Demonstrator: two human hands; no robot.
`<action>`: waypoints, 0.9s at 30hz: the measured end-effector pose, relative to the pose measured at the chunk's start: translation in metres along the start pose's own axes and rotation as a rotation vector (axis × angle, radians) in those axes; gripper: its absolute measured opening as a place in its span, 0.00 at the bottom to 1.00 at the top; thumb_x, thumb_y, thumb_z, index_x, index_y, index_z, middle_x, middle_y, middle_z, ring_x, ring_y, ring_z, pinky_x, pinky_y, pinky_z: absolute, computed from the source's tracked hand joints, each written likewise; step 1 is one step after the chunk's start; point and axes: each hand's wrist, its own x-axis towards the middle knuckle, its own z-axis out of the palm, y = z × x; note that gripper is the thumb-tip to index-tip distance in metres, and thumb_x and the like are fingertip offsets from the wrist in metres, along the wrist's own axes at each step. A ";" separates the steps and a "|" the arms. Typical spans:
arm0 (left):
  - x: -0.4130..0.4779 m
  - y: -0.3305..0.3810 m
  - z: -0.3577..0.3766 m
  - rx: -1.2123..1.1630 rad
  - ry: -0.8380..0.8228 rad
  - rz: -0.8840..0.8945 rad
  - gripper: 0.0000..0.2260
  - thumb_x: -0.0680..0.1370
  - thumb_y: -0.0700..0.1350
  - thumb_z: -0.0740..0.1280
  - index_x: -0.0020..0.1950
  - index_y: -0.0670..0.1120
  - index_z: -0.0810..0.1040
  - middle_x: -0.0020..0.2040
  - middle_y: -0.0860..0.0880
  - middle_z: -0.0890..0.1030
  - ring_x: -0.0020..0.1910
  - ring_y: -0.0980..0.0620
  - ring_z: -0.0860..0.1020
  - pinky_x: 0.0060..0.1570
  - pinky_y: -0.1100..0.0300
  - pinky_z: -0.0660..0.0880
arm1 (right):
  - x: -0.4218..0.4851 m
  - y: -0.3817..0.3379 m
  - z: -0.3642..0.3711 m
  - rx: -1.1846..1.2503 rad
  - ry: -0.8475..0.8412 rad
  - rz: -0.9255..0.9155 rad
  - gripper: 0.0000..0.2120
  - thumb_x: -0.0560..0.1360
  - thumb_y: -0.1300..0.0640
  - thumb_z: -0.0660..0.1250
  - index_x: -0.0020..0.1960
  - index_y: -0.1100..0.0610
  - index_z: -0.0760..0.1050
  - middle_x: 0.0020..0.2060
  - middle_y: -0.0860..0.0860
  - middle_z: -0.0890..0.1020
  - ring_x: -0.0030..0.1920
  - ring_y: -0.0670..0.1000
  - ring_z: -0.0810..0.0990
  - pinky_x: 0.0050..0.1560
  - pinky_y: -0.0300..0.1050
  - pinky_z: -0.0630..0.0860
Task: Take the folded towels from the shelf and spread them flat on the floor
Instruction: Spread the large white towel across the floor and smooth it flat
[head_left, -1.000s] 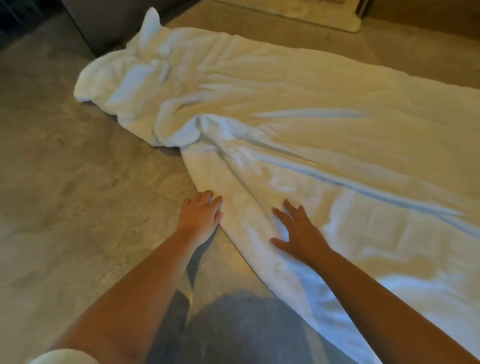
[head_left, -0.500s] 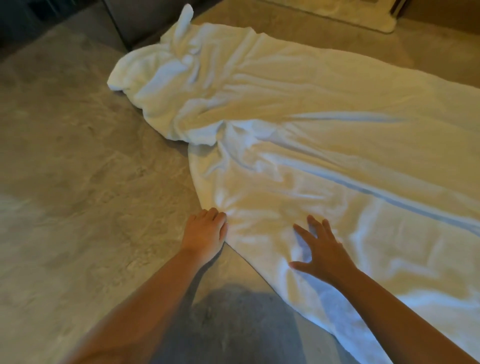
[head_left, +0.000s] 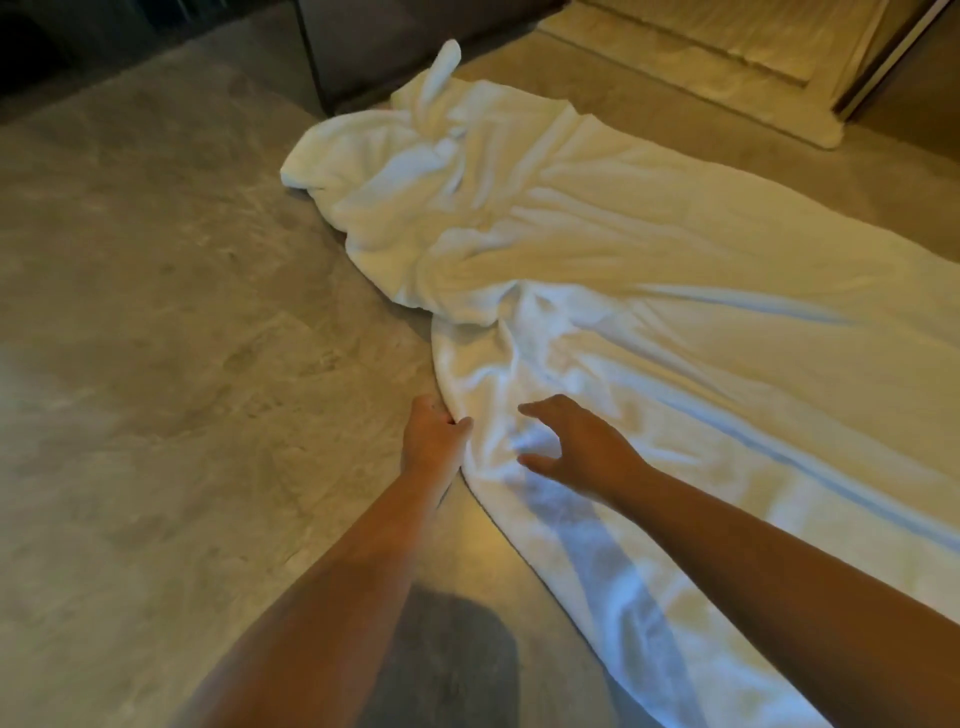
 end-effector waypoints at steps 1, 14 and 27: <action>0.002 -0.001 0.000 0.046 -0.018 -0.004 0.14 0.70 0.42 0.67 0.55 0.42 0.72 0.44 0.47 0.79 0.45 0.45 0.78 0.45 0.55 0.75 | 0.006 -0.005 0.000 0.007 0.018 0.015 0.27 0.73 0.48 0.67 0.70 0.50 0.64 0.66 0.49 0.70 0.64 0.51 0.71 0.58 0.43 0.69; 0.003 0.019 -0.007 -0.493 -0.322 -0.129 0.07 0.74 0.38 0.68 0.36 0.45 0.76 0.38 0.44 0.78 0.39 0.49 0.77 0.41 0.59 0.76 | 0.023 -0.040 0.049 0.275 0.193 0.175 0.15 0.72 0.49 0.67 0.54 0.57 0.75 0.50 0.55 0.79 0.50 0.51 0.79 0.47 0.45 0.76; 0.012 0.036 0.013 -0.649 -0.532 -0.224 0.13 0.81 0.45 0.57 0.64 0.43 0.71 0.58 0.42 0.79 0.56 0.43 0.78 0.53 0.47 0.76 | 0.011 -0.020 0.008 0.521 0.409 0.256 0.04 0.74 0.58 0.66 0.45 0.53 0.80 0.38 0.45 0.79 0.38 0.42 0.75 0.36 0.27 0.68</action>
